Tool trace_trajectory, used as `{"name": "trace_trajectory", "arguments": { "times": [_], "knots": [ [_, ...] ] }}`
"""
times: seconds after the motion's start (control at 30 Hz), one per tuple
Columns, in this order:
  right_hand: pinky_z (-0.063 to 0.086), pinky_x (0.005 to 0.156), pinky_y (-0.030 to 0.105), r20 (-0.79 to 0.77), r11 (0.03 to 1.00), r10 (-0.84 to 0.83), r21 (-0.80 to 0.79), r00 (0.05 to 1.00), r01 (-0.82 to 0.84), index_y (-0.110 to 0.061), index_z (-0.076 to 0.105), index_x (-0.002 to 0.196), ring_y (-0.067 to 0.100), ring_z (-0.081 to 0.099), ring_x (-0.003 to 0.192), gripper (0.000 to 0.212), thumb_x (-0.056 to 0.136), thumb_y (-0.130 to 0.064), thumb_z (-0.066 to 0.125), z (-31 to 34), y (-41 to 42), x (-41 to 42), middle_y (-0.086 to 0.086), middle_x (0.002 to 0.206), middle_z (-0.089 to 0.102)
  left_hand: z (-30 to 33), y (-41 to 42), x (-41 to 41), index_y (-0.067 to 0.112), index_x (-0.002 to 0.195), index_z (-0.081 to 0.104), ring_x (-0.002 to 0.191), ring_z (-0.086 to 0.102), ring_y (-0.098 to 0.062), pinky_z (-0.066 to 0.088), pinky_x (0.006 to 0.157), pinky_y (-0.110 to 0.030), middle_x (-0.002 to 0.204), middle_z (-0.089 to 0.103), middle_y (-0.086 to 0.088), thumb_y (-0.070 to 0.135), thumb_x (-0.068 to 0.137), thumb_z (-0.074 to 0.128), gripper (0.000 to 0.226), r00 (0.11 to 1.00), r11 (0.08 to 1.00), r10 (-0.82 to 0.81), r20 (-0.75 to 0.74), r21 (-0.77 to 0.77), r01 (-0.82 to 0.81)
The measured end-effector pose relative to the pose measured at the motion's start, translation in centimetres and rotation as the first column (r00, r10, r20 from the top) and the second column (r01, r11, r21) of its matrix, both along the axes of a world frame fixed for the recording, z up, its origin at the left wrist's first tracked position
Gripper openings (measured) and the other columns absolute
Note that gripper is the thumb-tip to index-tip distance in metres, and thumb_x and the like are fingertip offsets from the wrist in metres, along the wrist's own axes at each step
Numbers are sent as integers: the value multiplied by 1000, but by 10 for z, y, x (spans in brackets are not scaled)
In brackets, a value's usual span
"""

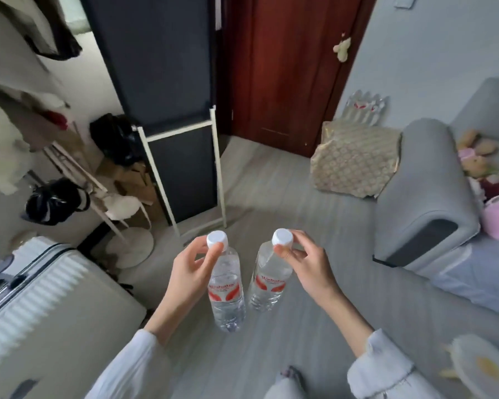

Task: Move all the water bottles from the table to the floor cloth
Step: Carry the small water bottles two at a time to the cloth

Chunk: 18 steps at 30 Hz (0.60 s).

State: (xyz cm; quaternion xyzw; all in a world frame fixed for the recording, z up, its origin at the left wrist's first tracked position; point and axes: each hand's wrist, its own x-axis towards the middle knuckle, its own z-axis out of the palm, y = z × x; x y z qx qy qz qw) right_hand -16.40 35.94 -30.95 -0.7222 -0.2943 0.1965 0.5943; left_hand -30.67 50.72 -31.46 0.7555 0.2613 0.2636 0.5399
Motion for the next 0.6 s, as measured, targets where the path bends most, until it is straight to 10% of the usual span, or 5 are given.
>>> {"name": "trace_trajectory", "arguments": {
  "times": [0.6],
  "knots": [
    [44,91,39,17,975,-216,-47,976,216,-26,61,91,23,60,102,18,77,-17,68,10,33,454,5,102,66,-1,62,481,14,78,59,59,50,-3,39,54,-13,68,57,5,51,86,47,40,992,992,-124,23,-17,124]
  ]
}}
